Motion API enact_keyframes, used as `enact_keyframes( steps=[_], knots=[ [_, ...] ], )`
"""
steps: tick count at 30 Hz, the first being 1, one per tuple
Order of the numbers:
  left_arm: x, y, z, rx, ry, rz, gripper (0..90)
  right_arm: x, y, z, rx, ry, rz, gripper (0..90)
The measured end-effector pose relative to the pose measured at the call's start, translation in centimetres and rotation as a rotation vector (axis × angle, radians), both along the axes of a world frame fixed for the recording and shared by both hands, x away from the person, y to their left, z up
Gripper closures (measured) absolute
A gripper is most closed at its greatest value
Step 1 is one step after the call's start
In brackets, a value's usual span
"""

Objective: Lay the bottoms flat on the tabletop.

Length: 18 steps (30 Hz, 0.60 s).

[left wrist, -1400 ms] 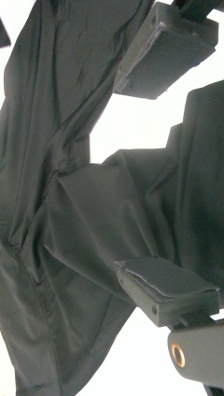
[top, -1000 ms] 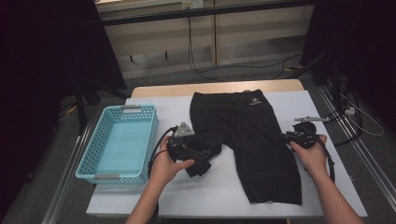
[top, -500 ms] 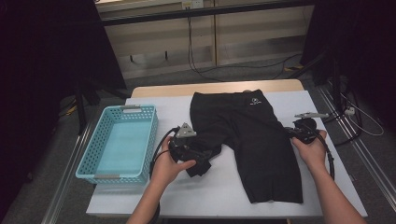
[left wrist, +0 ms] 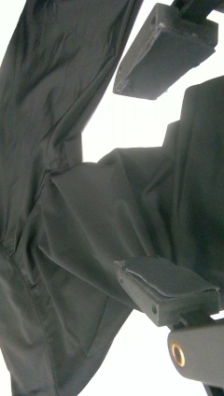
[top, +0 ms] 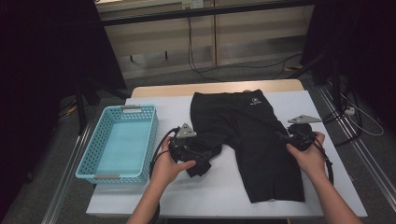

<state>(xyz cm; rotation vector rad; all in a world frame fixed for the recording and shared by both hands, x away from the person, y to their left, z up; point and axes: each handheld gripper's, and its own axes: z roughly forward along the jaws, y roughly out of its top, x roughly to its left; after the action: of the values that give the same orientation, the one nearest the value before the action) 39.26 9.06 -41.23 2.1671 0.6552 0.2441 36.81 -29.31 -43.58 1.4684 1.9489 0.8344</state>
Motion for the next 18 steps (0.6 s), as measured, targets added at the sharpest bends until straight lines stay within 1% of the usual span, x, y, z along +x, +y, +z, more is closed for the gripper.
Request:
enact_keyframes(
  steps=[1,2,3,4,5,6,7,8,9,10,12,13,15,17,18],
  knots=[
    [0.0,0.0,0.0,0.001,0.0,-0.001,13.7,-0.5,0.5,0.0,0.003,0.006,0.024,46.3],
    [-0.1,0.0,0.0,0.0,-0.002,-0.002,13.7,-1.0,1.0,0.0,0.006,0.019,0.049,45.9],
    [-0.1,0.1,0.1,0.0,-0.003,-0.001,13.7,-1.5,1.5,-0.1,0.024,0.027,0.067,46.3],
    [-0.2,0.1,0.1,0.002,-0.006,-0.002,13.7,-1.9,1.8,-0.2,0.036,0.034,0.079,47.2],
    [-0.2,0.1,0.1,0.002,-0.004,-0.002,13.7,-2.4,2.0,-0.3,0.034,0.045,0.077,47.9],
    [-0.3,0.1,0.1,0.001,-0.011,-0.002,13.7,-2.6,1.9,-0.3,0.034,0.044,0.068,48.2],
    [-0.3,0.1,0.2,-0.003,-0.006,-0.002,13.7,-2.9,1.7,-0.4,0.028,0.042,0.059,49.1],
    [-0.4,0.2,0.3,-0.002,-0.009,-0.004,13.8,-3.1,1.3,-0.4,0.014,0.045,0.052,49.7],
    [-0.4,0.2,0.3,0.001,-0.012,-0.008,13.8,-3.4,0.8,-0.4,0.003,0.044,0.033,49.7],
    [-0.4,0.2,0.3,-0.004,-0.01,-0.006,13.8,-3.7,0.2,-0.4,0.007,0.043,0.016,50.5],
    [-0.4,0.2,0.4,-0.009,-0.012,-0.003,13.8,-4.4,-0.9,-0.6,0.001,0.057,-0.031,51.2],
    [-0.4,0.2,0.4,-0.003,-0.022,-0.002,13.8,-4.7,-1.5,-0.8,-0.005,0.061,-0.041,52.4],
    [-0.4,0.2,0.5,-0.002,-0.012,-0.009,13.8,-5.4,-2.2,-1.1,-0.001,0.083,-0.063,54.5],
    [-0.5,0.1,0.4,-0.005,-0.013,-0.009,13.8,-5.9,-2.6,-1.4,0.014,0.116,-0.059,58.6],
    [-0.5,0.0,0.4,-0.01,-0.009,-0.008,13.8,-6.0,-2.7,-1.6,0.033,0.125,-0.055,62.8]
  ],
)
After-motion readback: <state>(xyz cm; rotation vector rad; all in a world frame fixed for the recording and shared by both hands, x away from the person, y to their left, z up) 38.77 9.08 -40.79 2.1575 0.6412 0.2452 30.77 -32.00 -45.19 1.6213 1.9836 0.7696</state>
